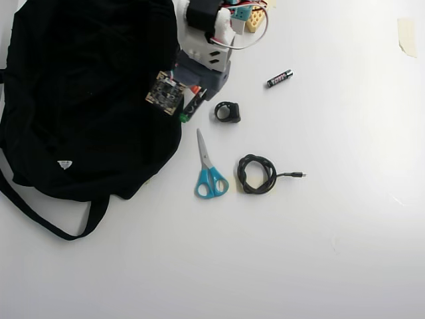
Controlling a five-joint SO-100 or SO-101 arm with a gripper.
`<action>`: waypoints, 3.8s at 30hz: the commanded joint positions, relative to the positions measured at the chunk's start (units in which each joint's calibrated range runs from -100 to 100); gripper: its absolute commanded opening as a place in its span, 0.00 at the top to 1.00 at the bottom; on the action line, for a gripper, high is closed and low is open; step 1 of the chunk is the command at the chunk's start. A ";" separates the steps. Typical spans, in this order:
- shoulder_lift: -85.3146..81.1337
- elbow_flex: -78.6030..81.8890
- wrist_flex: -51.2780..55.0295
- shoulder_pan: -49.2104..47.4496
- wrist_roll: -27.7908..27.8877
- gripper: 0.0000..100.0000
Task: Put the green marker into the black bag
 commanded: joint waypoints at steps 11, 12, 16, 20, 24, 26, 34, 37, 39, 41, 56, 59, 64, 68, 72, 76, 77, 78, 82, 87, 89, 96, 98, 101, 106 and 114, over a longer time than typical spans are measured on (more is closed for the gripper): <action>-1.62 -8.27 0.22 21.22 1.86 0.98; -1.62 -8.27 -0.13 23.91 1.86 0.98; -1.45 -8.27 -0.47 32.29 1.92 0.98; 3.20 -9.61 -2.88 38.79 1.39 0.98; 17.31 -23.54 -2.54 38.94 1.39 0.98; 23.36 -27.40 -2.88 38.94 1.39 0.98; 32.08 -30.28 -3.14 42.23 1.29 0.97; 32.08 -29.56 -3.14 42.46 1.29 0.97; 32.08 -29.38 -2.88 41.86 1.29 0.95; 31.99 -29.02 -2.54 41.79 1.29 0.83; 10.17 -27.13 2.89 14.56 1.18 0.81; 6.10 -27.13 4.35 5.44 0.45 0.88; 4.19 -27.13 4.96 -8.25 -0.91 0.98; 1.79 -27.13 6.08 -12.74 -1.18 0.98; -0.37 -26.33 6.59 -13.71 -1.23 0.98; -5.43 -19.86 6.25 -14.01 -1.23 0.98; -7.01 -17.43 5.90 -14.01 -1.23 0.98; -8.75 -14.91 5.21 -14.23 -1.23 0.98; -15.97 -4.13 1.77 -14.53 -1.18 0.98; -24.27 8.63 -2.28 -16.63 -0.91 0.98; -27.18 13.21 -3.31 -16.48 -0.81 0.98; -37.05 29.74 -10.29 -16.63 -0.76 0.98; -40.04 34.50 -12.44 -16.70 -0.76 0.98; -44.52 41.96 -14.94 -16.70 -0.71 0.98; -52.49 52.47 -17.87 -16.78 -0.71 0.98; -66.68 65.32 -18.30 -20.22 -0.60 0.98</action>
